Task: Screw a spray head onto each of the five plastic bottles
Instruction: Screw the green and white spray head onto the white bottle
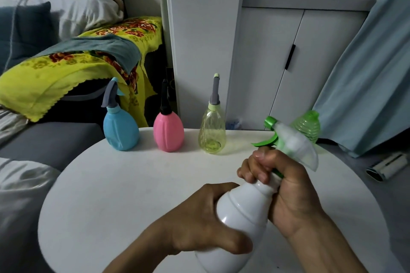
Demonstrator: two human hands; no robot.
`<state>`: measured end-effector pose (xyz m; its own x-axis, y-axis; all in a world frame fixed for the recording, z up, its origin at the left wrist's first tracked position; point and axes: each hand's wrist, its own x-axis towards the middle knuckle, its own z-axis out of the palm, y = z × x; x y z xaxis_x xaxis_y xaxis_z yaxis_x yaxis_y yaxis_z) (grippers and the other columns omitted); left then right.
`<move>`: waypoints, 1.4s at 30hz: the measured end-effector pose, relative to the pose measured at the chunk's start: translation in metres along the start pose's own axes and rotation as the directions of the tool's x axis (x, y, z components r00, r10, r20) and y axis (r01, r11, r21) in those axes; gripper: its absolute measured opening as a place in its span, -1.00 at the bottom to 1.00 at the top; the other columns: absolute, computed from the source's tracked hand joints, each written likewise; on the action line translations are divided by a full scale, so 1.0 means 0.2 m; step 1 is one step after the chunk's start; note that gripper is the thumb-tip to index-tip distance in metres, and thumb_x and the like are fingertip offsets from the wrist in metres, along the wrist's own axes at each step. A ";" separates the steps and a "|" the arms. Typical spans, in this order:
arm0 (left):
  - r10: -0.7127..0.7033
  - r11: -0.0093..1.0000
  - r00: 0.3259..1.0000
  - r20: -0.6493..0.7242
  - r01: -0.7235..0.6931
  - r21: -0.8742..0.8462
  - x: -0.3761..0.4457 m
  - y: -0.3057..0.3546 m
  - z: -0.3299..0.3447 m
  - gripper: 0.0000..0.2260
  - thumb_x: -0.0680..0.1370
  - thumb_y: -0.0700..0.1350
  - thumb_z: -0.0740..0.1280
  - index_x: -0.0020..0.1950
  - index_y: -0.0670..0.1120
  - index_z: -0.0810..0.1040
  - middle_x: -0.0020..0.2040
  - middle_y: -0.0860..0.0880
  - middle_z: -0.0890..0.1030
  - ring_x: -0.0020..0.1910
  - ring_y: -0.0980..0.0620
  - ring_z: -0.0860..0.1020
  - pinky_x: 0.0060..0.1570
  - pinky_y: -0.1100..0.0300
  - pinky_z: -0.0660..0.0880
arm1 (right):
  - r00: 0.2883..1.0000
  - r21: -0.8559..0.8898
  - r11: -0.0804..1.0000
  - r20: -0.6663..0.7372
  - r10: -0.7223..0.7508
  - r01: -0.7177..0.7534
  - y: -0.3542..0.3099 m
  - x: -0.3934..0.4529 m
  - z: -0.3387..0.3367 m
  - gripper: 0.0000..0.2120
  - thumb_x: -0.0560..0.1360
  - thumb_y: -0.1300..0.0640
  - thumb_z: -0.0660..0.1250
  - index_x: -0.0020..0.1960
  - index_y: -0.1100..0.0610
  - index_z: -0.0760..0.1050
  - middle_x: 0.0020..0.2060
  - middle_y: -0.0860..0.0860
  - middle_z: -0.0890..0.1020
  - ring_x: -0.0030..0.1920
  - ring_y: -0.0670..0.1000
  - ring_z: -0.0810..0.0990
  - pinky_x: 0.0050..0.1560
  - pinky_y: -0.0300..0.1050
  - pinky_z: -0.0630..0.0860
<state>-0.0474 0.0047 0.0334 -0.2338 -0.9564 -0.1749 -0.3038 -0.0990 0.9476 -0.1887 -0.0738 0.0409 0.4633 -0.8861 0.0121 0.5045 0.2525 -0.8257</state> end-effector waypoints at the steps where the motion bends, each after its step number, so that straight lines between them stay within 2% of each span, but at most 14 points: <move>1: 0.010 1.000 1.000 -0.017 -0.009 0.016 0.01 0.00 0.00 -0.47 0.18 0.01 0.49 0.15 0.02 0.59 0.03 -0.05 0.67 0.02 -0.06 0.63 0.08 -0.12 0.58 | 1.000 -0.002 1.000 -0.015 -0.004 0.004 0.00 0.00 0.00 -0.73 0.29 0.25 0.31 -0.53 0.09 0.33 -0.62 0.00 0.33 -0.50 -0.01 0.40 -0.21 -0.06 0.36; 5: 0.037 0.997 0.998 -0.047 -0.034 0.072 0.03 0.00 0.00 -0.47 0.18 0.04 0.49 0.14 0.07 0.58 0.01 0.01 0.67 -0.02 0.01 0.63 0.02 -0.03 0.61 | 0.999 -0.008 1.000 -0.027 -0.026 0.026 -0.02 0.02 0.01 -0.74 0.30 0.25 0.30 -0.51 0.11 0.32 -0.62 0.01 0.32 -0.50 -0.01 0.40 -0.28 -0.12 0.39; 17: 0.065 0.994 0.995 -0.076 -0.057 0.098 0.07 -0.04 0.02 -0.46 0.20 0.03 0.52 0.17 0.12 0.52 0.02 0.04 0.64 -0.01 0.04 0.62 0.00 -0.03 0.61 | 0.999 -0.043 0.998 -0.004 -0.049 0.049 -0.04 0.02 -0.02 -0.71 0.31 0.25 0.33 -0.52 0.09 0.34 -0.61 0.00 0.34 -0.49 0.00 0.39 -0.37 -0.20 0.44; 22: 0.023 0.978 0.992 -0.124 0.004 0.210 0.09 -0.07 0.04 -0.29 0.12 0.18 0.62 0.17 0.25 0.36 0.08 0.16 0.56 0.03 0.15 0.58 0.02 0.06 0.60 | 0.992 -0.248 0.963 -0.046 -0.119 0.104 -0.01 0.05 -0.06 -0.70 0.29 0.20 0.43 -0.53 0.06 0.40 -0.58 0.02 0.41 -0.46 -0.01 0.47 -0.30 -0.14 0.47; 25: 0.122 0.965 0.951 -0.284 -0.047 0.258 0.11 -0.09 0.08 -0.30 0.11 0.17 0.62 0.16 0.22 0.39 0.06 0.17 0.56 0.00 0.17 0.58 -0.04 0.08 0.60 | 0.988 -0.364 0.918 0.036 -0.153 0.156 -0.01 0.05 -0.07 -0.73 0.24 -0.03 0.58 -0.38 0.09 0.54 -0.46 0.04 0.59 -0.34 0.03 0.62 -0.19 -0.12 0.56; 27: 0.169 0.968 0.928 -0.333 -0.092 0.235 0.13 -0.09 0.08 -0.31 0.14 0.10 0.64 0.20 0.18 0.42 0.08 0.15 0.59 0.02 0.13 0.59 -0.04 0.04 0.60 | 0.993 -0.500 0.859 0.079 -0.083 0.111 -0.03 0.05 -0.11 -0.53 0.14 -0.23 0.62 -0.16 0.10 0.67 -0.22 0.01 0.74 -0.15 -0.01 0.72 -0.13 -0.18 0.59; 29: 0.192 0.980 0.908 -0.371 -0.156 0.125 0.14 -0.09 0.07 -0.32 0.19 -0.03 0.65 0.25 0.12 0.47 0.10 0.06 0.63 0.05 0.05 0.62 -0.02 -0.04 0.62 | 0.990 -0.562 0.826 0.137 0.038 0.046 -0.03 0.05 -0.12 -0.47 0.11 -0.23 0.64 0.01 -0.04 0.67 -0.04 -0.01 0.75 -0.01 -0.01 0.72 -0.04 -0.11 0.60; 31: 0.211 0.977 0.889 -0.406 -0.198 0.073 0.15 -0.08 0.05 -0.34 0.23 -0.10 0.63 0.28 0.11 0.48 0.09 0.03 0.65 0.06 0.02 0.64 0.00 -0.04 0.62 | 0.980 -0.589 0.808 0.166 0.107 0.012 0.01 0.03 -0.11 -0.51 0.14 -0.12 0.64 0.04 -0.22 0.61 -0.02 -0.06 0.74 0.01 -0.02 0.72 -0.03 -0.11 0.61; 32: 0.227 0.974 0.884 -0.409 -0.212 0.082 0.16 -0.08 0.05 -0.34 0.24 -0.09 0.62 0.28 0.12 0.48 0.09 0.05 0.66 0.06 0.04 0.64 0.00 0.00 0.62 | 0.986 -0.621 0.783 0.144 0.081 0.027 0.03 0.02 -0.11 -0.51 0.16 -0.11 0.62 0.05 -0.27 0.57 -0.01 -0.09 0.74 0.01 -0.04 0.72 -0.03 -0.13 0.61; 34: 0.246 0.969 0.881 -0.405 -0.221 0.107 0.17 -0.07 0.05 -0.36 0.25 -0.05 0.59 0.29 0.17 0.47 0.09 0.10 0.66 0.06 0.08 0.63 -0.02 0.08 0.62 | 0.996 -0.663 0.744 0.086 -0.033 0.082 0.06 0.02 -0.12 -0.49 0.18 -0.10 0.60 0.08 -0.23 0.52 -0.01 -0.10 0.72 -0.01 -0.06 0.71 -0.06 -0.12 0.61; 36: 0.230 0.973 0.882 -0.412 -0.213 0.087 0.18 -0.07 0.07 -0.34 0.25 -0.02 0.58 0.30 0.22 0.44 0.12 0.17 0.63 0.09 0.14 0.61 -0.04 0.22 0.60 | 0.992 -0.643 0.757 0.036 -0.119 0.114 0.07 0.02 -0.12 -0.45 0.16 -0.06 0.61 0.09 -0.17 0.49 -0.03 -0.07 0.73 -0.04 -0.04 0.72 -0.10 -0.10 0.63; 38: 0.200 0.979 0.883 -0.424 -0.192 0.062 0.19 -0.07 0.07 -0.26 0.28 0.00 0.59 0.39 0.22 0.35 0.24 0.22 0.56 0.22 0.20 0.53 0.08 0.32 0.51 | 0.979 -0.656 0.742 -0.019 -0.203 0.142 0.05 0.06 -0.13 -0.48 0.17 -0.04 0.62 0.07 -0.15 0.49 -0.06 -0.08 0.73 -0.08 -0.07 0.72 -0.14 -0.11 0.65; 40: 0.120 0.993 0.878 -0.463 -0.115 0.040 0.20 -0.08 0.04 -0.23 0.34 0.05 0.56 0.46 0.22 0.27 0.38 0.21 0.42 0.34 0.22 0.39 0.28 0.22 0.39 | 0.953 -0.710 0.689 -0.085 -0.290 0.146 0.01 0.15 -0.16 -0.51 0.20 -0.01 0.62 0.06 -0.13 0.49 -0.08 -0.10 0.70 -0.13 -0.12 0.69 -0.19 -0.14 0.61; 42: 0.057 0.997 0.869 -0.492 -0.071 -0.010 0.20 -0.08 -0.01 -0.33 0.40 0.03 0.53 0.43 0.22 0.31 0.40 0.19 0.39 0.35 0.19 0.36 0.33 0.13 0.36 | 0.918 -0.774 0.621 -0.145 -0.370 0.128 -0.04 0.29 -0.20 -0.51 0.25 0.01 0.63 0.09 -0.10 0.48 0.02 -0.07 0.65 -0.10 -0.09 0.65 -0.23 -0.18 0.50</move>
<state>-0.0508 -0.0319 0.0116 0.2345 -0.9716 0.0333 -0.2771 -0.0339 0.9602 -0.1958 -0.1428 0.0258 0.1326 -0.9630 0.2346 -0.1912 -0.2571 -0.9473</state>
